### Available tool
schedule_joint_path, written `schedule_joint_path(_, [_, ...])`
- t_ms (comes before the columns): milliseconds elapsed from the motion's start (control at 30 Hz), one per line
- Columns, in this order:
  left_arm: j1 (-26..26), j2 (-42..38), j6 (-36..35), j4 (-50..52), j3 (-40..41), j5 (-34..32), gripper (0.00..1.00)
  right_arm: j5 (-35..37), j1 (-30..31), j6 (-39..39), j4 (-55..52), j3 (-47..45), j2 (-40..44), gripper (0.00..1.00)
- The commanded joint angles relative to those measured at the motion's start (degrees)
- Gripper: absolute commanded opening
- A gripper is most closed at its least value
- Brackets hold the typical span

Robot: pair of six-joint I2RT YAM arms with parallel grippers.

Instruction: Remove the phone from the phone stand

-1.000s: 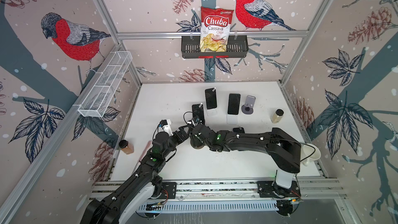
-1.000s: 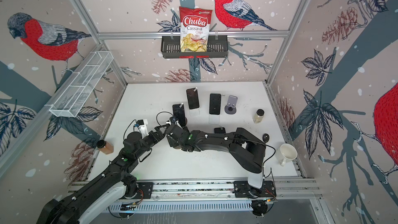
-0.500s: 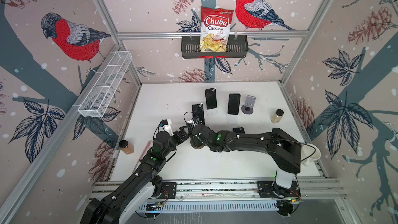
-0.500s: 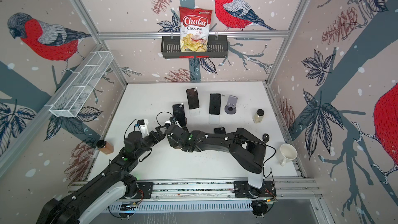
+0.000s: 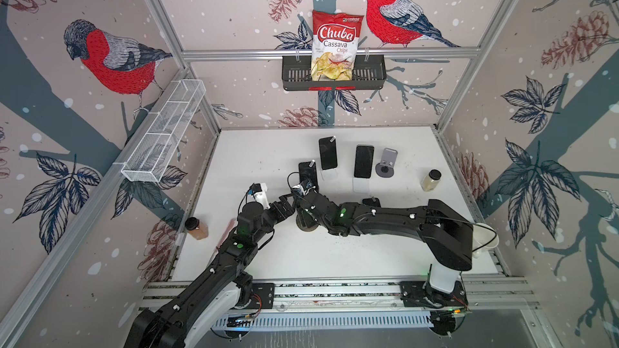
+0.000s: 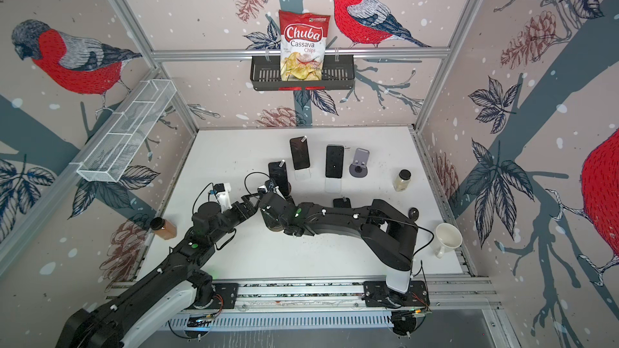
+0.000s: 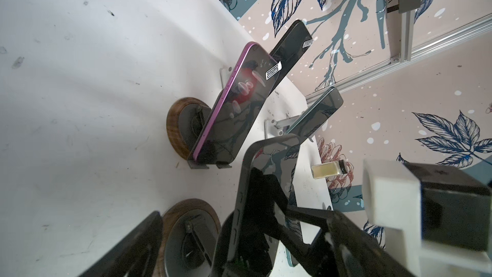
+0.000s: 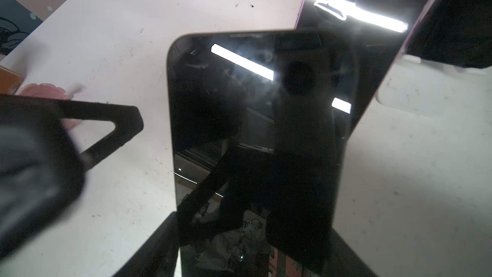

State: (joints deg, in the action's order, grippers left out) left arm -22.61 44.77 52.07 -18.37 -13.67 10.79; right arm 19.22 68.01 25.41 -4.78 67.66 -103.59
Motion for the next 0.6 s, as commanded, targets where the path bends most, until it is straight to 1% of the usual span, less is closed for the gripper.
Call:
schedule_joint_path(0, [0.0, -0.1, -1.6, 0.0, -1.2, 1.4, 0.97, 1.7, -0.4, -0.5, 1.5, 0.0, 1.0, 0.65])
schedule_joint_path(333, [0.0, 1.3, -2.8, -0.9, -2.9, 4.2, 0.97, 1.5, -2.6, -0.1, 1.7, -2.5, 4.1, 0.64])
schedule_joint_path(567, [-0.1, 3.2, -2.8, -2.2, -3.2, 5.3, 0.97, 1.8, -4.6, 1.1, 1.7, -6.3, 8.1, 0.64])
